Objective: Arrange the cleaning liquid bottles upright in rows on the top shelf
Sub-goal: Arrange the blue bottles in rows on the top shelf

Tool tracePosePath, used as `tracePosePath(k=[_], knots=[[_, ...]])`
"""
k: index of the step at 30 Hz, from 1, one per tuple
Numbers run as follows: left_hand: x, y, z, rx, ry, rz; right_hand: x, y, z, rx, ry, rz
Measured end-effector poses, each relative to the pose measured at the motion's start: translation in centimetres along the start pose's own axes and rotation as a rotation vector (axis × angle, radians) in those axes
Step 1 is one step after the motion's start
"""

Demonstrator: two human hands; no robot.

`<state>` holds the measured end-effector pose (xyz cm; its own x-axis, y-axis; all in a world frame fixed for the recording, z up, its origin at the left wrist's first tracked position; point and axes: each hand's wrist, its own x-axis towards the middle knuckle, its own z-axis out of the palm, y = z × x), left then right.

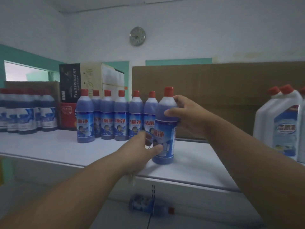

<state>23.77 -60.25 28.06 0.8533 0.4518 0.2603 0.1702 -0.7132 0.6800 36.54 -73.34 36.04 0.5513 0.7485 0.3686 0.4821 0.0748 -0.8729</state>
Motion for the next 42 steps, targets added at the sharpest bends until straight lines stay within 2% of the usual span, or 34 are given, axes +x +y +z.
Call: tracePosePath(k=[1,4,7,11,17,22,30,34,36,39,42], knots=[[0.2,0.0,0.1,-0.052,-0.035,0.010,0.1,0.3,-0.4,0.076,-0.048,0.008],[0.7,0.1,0.9,-0.147,-0.067,0.047,0.6,1.4,0.7,-0.051,-0.031,-0.008],[0.9,0.0,1.3,-0.161,0.025,0.049,1.1,2.5,2.1,-0.062,0.077,-0.022],[0.8,-0.3,1.7,-0.101,0.163,0.043,1.2,3.2,2.3,-0.020,0.103,-0.053],[0.9,-0.6,0.7,-0.112,0.029,0.119,1.4,1.6,3.5,-0.136,0.111,-0.052],[1.1,-2.9,-3.0,0.018,-0.092,0.238,2.1,-0.1,6.0,-0.153,0.149,-0.080],[1.9,-12.6,-12.4,0.481,-0.045,0.360,8.2,-1.6,15.9,-0.162,0.178,-0.026],[3.7,-17.4,-16.2,0.621,-0.083,0.335,11.6,-2.1,20.5,-0.171,0.198,0.012],[4.7,-19.2,-17.1,0.638,-0.086,0.331,12.9,-1.8,22.1,-0.167,0.191,0.037],[5.4,-21.0,-17.0,0.540,-0.024,0.350,13.9,-1.0,23.8,-0.166,0.198,0.055],[5.4,-21.6,-16.7,0.525,-0.007,0.378,14.1,-0.5,24.3,-0.203,0.264,0.049]])
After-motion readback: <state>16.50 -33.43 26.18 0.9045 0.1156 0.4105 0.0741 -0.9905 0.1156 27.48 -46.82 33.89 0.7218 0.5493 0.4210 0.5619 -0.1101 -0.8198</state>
